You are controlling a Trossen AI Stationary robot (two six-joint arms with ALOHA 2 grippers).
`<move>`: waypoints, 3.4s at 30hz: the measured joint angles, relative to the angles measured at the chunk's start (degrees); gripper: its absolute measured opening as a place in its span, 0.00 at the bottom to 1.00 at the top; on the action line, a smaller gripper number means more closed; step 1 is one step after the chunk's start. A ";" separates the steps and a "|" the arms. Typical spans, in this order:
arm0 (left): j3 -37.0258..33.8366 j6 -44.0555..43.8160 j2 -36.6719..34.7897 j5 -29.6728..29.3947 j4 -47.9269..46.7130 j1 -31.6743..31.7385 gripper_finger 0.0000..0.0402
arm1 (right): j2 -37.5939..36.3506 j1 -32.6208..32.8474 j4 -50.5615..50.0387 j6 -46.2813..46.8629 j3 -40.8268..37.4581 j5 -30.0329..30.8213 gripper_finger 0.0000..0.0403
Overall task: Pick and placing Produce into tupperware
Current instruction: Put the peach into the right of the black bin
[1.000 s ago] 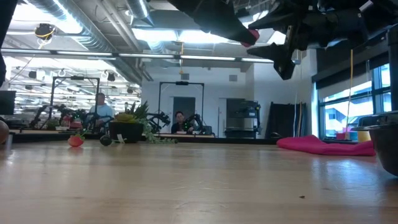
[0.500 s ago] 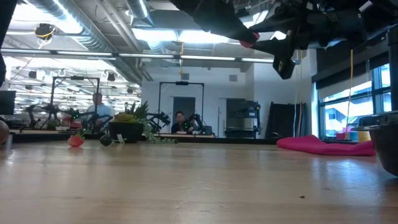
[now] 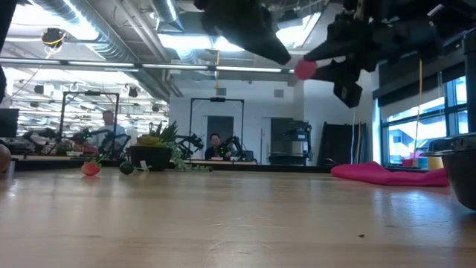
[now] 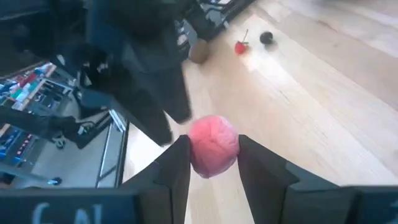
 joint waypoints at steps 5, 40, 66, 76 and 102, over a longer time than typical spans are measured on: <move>-0.09 -2.09 -0.70 -1.48 -5.68 -1.14 0.39 | 0.04 0.00 -4.65 2.81 -0.02 -3.67 0.32; 0.00 -6.65 -0.83 -2.92 -10.95 -1.16 0.31 | -0.92 35.52 -52.54 45.44 11.32 -3.19 0.31; -18.09 -17.58 -21.05 10.97 3.15 8.63 0.23 | 3.21 34.70 -51.06 36.86 11.32 1.57 0.48; -37.34 -22.29 -41.25 9.37 11.55 3.27 0.19 | 2.73 25.17 -40.85 22.01 11.32 1.59 0.48; -40.52 -31.28 -37.82 9.03 -0.84 -4.06 0.69 | 1.99 3.15 -12.54 -18.10 11.35 8.61 0.48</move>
